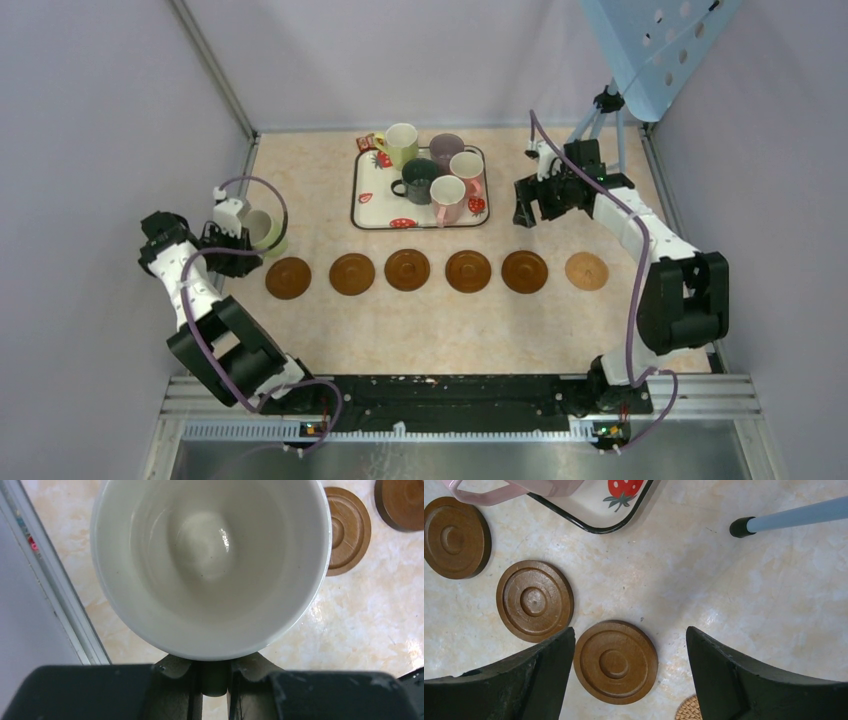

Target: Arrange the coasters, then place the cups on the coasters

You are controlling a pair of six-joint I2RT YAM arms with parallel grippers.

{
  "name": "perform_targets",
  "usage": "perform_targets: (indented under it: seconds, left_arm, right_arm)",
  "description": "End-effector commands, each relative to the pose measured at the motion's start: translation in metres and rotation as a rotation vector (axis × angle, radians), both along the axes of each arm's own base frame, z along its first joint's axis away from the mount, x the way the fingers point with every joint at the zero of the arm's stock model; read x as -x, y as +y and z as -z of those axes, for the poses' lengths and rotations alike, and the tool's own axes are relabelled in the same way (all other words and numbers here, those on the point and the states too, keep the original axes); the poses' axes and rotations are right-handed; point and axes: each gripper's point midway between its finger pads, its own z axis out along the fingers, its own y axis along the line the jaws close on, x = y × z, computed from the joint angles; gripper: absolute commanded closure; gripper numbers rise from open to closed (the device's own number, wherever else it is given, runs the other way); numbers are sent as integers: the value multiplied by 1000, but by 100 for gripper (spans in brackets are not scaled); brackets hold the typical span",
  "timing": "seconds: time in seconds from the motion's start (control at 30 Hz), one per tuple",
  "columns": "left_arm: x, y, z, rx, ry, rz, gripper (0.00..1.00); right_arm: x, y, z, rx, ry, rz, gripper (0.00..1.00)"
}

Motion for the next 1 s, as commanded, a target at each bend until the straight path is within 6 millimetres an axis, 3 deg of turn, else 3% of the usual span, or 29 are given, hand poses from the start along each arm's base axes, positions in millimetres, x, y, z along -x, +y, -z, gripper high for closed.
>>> perform_targets:
  seconds: [0.0,0.13,0.43,0.97]
  left_arm:
    - [-1,-13,-12,-42,-150,142,100]
    - [8,-20,5,-41,-129,182,100]
    - [18,-15,32,-74,-55,202,98]
    - [16,-6,55,-94,-22,178,94]
  right_arm:
    - [1,3,-24,-29,-69,-11,20]
    - [3,3,-27,-29,-70,-11,20]
    - [10,0,-24,-26,-70,-1,21]
    - [15,-2,-17,-32,-51,26,21]
